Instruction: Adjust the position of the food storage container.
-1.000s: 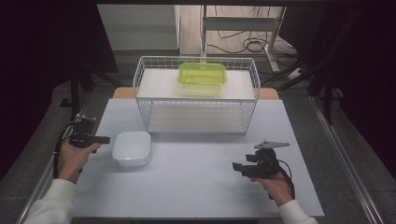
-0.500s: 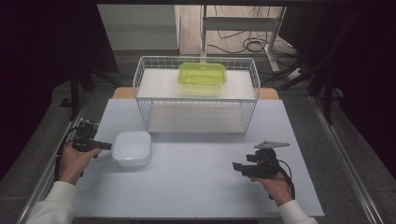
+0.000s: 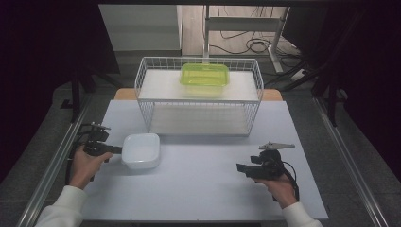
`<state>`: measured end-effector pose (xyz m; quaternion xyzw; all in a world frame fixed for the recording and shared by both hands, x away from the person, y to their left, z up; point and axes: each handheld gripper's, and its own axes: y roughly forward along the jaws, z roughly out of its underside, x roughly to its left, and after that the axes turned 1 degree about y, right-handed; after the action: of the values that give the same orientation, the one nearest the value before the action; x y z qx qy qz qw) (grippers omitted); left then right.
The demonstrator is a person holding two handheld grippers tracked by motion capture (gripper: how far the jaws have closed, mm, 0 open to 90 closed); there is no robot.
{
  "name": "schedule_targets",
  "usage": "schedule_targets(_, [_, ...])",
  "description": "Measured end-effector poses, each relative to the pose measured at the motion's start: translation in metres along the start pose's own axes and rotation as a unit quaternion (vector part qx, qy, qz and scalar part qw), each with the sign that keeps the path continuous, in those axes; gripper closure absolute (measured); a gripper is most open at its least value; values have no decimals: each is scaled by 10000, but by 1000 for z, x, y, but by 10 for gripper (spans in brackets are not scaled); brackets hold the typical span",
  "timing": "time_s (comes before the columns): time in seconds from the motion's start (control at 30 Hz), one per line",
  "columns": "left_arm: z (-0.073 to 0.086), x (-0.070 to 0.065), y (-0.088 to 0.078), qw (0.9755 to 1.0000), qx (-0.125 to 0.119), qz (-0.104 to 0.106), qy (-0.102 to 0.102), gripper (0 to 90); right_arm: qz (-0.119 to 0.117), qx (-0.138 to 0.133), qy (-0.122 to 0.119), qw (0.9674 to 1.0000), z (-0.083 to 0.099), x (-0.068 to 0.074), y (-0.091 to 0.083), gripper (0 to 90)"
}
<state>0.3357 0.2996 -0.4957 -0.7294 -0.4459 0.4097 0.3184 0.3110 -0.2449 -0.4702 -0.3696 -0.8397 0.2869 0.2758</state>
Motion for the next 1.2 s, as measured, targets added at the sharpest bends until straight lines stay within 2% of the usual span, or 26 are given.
schedule_targets(0.4, [-7, -13, 9, 9999, -8, 142, 59, 899, 9, 12, -4, 10000, 0, 0, 0, 261])
schedule_targets(0.5, [-11, -20, 14, 9997, 18, 190, 162, 899, 6, 16, -12, 10000, 0, 1, 1, 261])
schedule_targets(0.6, [-13, -28, 20, 9995, -5, 278, 170, 899, 0, 28, -17, 10000, 0, 1, 1, 261])
schedule_targets(0.67, [-14, -31, 21, 9993, 45, 298, 241, 898, -2, 28, -19, 10000, 0, 1, 1, 261])
schedule_targets(0.7, [-15, -36, 24, 9989, 47, 356, 293, 899, 1, 21, -19, 10000, 0, 1, 1, 261])
schedule_targets(0.8, [-17, -42, 27, 9989, 34, 384, 283, 899, 9, 23, -19, 10000, 0, 1, 1, 261])
schedule_targets(1.03, [-22, -64, 40, 9972, 105, 581, 452, 899, -6, 30, -29, 10000, 0, 1, 1, 261])
schedule_targets(1.2, [-25, -73, 45, 9965, 101, 692, 459, 899, -10, 39, -27, 10000, 0, 1, 1, 261])
